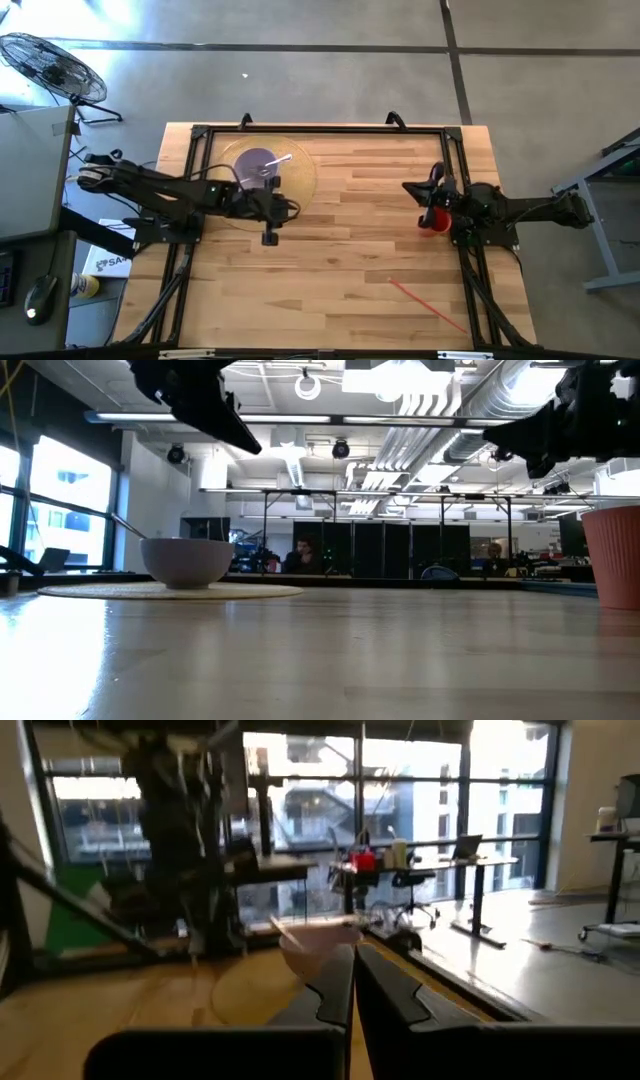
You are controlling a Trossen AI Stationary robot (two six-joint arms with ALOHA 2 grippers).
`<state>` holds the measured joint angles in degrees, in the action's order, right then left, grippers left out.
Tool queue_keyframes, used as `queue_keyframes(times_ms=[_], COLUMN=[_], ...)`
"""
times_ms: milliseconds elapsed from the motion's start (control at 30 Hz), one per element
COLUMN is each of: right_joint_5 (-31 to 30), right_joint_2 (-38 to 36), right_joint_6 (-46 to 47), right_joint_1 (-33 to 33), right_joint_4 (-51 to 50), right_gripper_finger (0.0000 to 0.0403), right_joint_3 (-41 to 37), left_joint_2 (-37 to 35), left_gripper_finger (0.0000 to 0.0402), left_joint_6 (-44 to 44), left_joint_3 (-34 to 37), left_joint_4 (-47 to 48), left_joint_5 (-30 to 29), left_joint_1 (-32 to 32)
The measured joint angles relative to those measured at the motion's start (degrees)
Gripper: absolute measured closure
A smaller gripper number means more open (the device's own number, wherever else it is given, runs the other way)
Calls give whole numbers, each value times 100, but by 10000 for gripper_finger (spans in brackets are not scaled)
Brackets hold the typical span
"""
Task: Pick & Place Utensil
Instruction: Put the orange cup on the brown table mat to the top right of the purple bowl
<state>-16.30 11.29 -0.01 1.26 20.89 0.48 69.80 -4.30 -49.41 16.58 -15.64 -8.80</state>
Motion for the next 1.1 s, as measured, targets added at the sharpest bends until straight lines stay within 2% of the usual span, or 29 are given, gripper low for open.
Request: queue_keyframes(times_ms=[233, 333, 400, 467, 667, 800, 1100], right_joint_5=[167, 265, 583, 647, -306, -714, -1653], right_joint_2=[-11, 68, 191, 459, 1829, 2718, 4059], right_joint_6=[1345, 1224, 1060, 1020, 1039, 1281, 2168], right_joint_1=[-2, -11, -91, -236, -895, -1432, -2769], right_joint_4=[869, 1110, 965, 640, -757, -1445, -2755], right_gripper_finger=[396, 398, 401, 402, 402, 402, 402], right_joint_3=[1, 155, 428, 818, 2060, 2846, 4500], left_joint_2=[-386, -524, -557, -605, -610, -610, -724], left_gripper_finger=[305, 305, 305, 305, 305, 305, 305], left_joint_6=[118, 162, 163, 161, 131, 131, 157], left_joint_3=[603, 689, 690, 691, 689, 689, 680], left_joint_4=[-582, -567, -604, -559, -578, -449, -290], left_joint_5=[-55, -61, -8, 4, -2, -6, -48], left_joint_1=[-63, -63, -63, -63, -61, -61, -61])
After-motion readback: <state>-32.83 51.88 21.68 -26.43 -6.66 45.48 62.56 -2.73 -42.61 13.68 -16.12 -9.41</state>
